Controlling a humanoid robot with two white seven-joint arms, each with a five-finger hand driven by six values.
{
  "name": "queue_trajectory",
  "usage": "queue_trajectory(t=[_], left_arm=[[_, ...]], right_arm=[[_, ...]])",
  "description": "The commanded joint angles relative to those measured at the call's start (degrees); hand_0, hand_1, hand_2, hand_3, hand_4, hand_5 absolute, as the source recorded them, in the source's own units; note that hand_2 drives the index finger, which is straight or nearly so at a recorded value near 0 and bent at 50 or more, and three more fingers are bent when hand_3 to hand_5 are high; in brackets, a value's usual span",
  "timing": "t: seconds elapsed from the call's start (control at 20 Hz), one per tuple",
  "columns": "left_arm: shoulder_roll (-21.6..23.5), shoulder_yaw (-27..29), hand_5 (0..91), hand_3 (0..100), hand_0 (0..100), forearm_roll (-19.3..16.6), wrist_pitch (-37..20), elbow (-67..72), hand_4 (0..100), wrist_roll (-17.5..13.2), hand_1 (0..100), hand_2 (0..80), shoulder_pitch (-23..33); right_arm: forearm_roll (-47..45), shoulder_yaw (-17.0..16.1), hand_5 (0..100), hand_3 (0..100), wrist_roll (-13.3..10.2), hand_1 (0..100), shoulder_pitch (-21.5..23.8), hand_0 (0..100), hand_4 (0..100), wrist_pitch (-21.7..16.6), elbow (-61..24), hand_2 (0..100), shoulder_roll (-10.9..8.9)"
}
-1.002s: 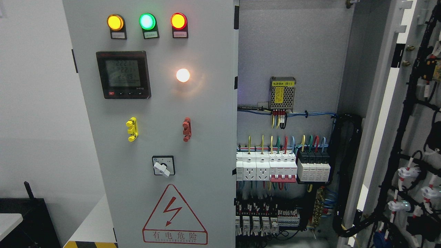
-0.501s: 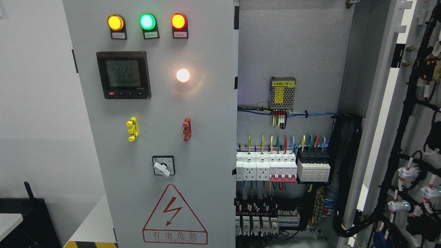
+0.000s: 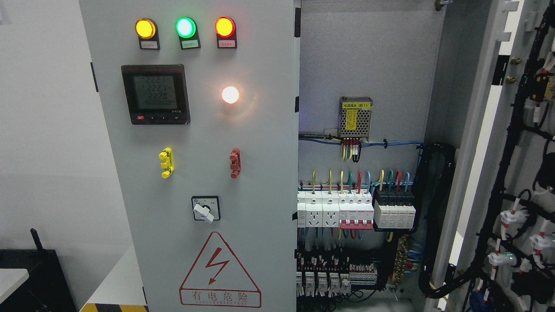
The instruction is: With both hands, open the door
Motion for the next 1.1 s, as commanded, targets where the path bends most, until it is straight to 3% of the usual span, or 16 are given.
queue_trajectory(t=[0.0, 0.3, 0.6, 0.8, 1.05], left_arm=[[-4.0, 5.0, 0.0, 0, 0, -4.7, -0.1, 2.2, 0, -0.3, 0, 0.0, -0.1], [-4.0, 5.0, 0.0, 0, 0, -4.3, -0.8, 2.2, 0, -0.6, 0, 0.0, 0.0], [-4.0, 4.9, 0.0, 0, 0, -4.3, -0.8, 2.2, 0, -0.6, 0, 0.0, -0.1], [-4.0, 4.9, 0.0, 0, 0, -4.3, -0.8, 2.2, 0, -0.6, 0, 0.0, -0.2], [-4.0, 4.9, 0.0, 0, 0, -4.3, -0.8, 2.3, 0, -0.6, 0, 0.0, -0.5]], right_arm=[[0.0, 0.0, 0, 0, 0.0, 0, 0.0, 38, 0, 0.0, 0.0, 0, 0.00], [0.0, -0.1, 0, 0, 0.0, 0, 0.3, 38, 0, 0.0, -5.0, 0, 0.00], [-0.1, -0.2, 0, 0, -0.1, 0, 1.2, 38, 0, 0.0, -13.5, 0, -1.66], [-0.4, -0.3, 0, 0, -0.1, 0, 7.7, 38, 0, 0.0, -28.6, 0, -5.97], [-0.4, -0.4, 0, 0, -0.3, 0, 17.5, 38, 0, 0.1, -49.2, 0, -7.90]])
